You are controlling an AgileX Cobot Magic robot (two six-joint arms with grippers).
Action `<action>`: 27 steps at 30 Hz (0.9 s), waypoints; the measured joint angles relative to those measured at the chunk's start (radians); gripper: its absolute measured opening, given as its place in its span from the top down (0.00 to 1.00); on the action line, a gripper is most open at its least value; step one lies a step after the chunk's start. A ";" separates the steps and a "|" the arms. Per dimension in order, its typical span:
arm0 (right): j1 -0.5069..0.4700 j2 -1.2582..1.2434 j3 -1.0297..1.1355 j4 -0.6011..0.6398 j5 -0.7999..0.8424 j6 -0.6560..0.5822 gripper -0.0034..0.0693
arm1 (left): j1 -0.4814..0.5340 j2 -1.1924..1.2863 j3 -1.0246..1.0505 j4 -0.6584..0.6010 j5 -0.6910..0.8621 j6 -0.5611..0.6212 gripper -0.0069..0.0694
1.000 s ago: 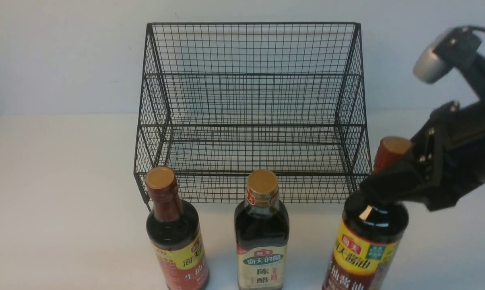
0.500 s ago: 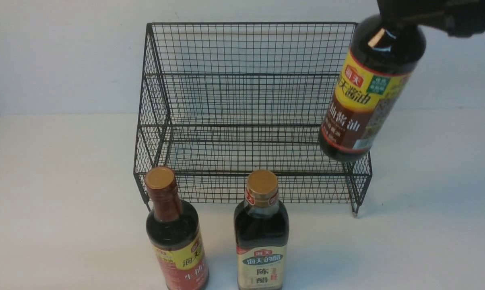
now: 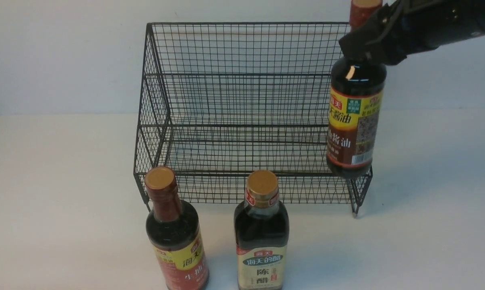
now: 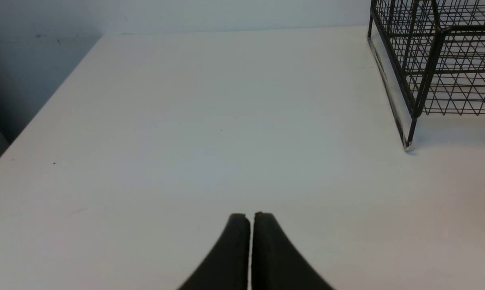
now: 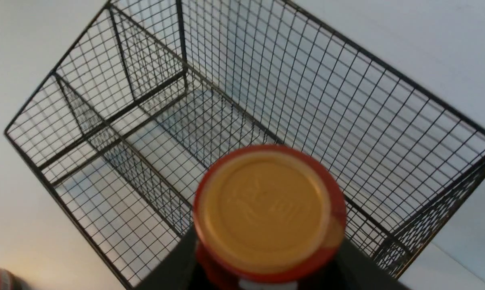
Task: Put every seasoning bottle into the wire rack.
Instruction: Use the right arm to put the condiment bottle back on the shelf
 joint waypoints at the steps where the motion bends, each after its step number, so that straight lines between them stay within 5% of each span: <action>1: 0.000 0.009 -0.001 -0.008 0.002 0.000 0.56 | 0.000 0.000 0.000 0.000 0.000 0.000 0.91; 27: 0.000 0.084 0.004 -0.154 0.139 0.198 0.57 | 0.000 0.000 0.000 0.000 0.000 0.000 0.91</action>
